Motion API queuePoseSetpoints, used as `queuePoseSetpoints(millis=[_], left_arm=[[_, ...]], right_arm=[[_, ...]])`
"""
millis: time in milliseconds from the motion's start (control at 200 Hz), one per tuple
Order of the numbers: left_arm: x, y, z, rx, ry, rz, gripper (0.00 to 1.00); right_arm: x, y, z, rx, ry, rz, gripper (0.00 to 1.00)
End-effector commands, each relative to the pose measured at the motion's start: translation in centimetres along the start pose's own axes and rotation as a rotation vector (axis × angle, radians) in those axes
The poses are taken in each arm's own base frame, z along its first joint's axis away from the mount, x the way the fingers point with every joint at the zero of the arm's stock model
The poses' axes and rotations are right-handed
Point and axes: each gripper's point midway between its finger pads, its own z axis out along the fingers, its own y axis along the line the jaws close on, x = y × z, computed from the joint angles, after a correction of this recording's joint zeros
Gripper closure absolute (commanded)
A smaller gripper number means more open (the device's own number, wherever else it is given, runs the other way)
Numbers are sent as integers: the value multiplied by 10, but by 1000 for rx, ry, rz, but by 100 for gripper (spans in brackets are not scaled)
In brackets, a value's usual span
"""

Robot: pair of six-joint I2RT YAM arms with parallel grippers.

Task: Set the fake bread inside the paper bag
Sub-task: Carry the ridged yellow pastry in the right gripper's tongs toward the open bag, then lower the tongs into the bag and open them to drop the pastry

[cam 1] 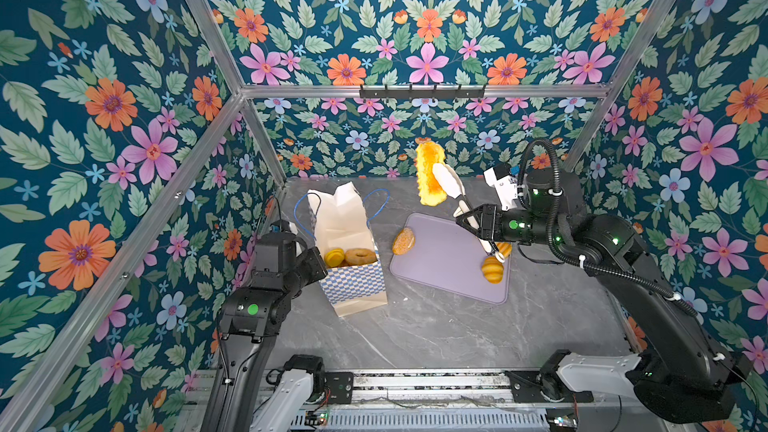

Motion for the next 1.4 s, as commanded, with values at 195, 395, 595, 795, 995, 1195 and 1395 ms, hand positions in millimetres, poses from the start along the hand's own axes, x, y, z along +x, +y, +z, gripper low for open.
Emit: queuePoseSetpoints(millis=[195,395,595,795,995,1195,1395], left_arm=[[-6,-5,-2,17,-20,2,96],[-5,-4,0,16,-17,1,96],[-6,-4,1,17,-18,-1,96],[-5,-4,0,17,-19,-1,96],[-5,-4,1,16,-19,-4,96],[-4,-4,1,18,-16,-5,96],[-4,-4,0,20,-19,-5,96]], right_arm=[[-7,34,11,-81,-14,-58,72],[-2,45,22,-100,14,-75,72],[3,55,33,-117,40,-88,72],[7,66,41,-134,60,-104,72],[14,78,54,-146,85,-123,73],[22,87,74,-124,118,-154,73],[31,89,99,-38,158,-209,73]])
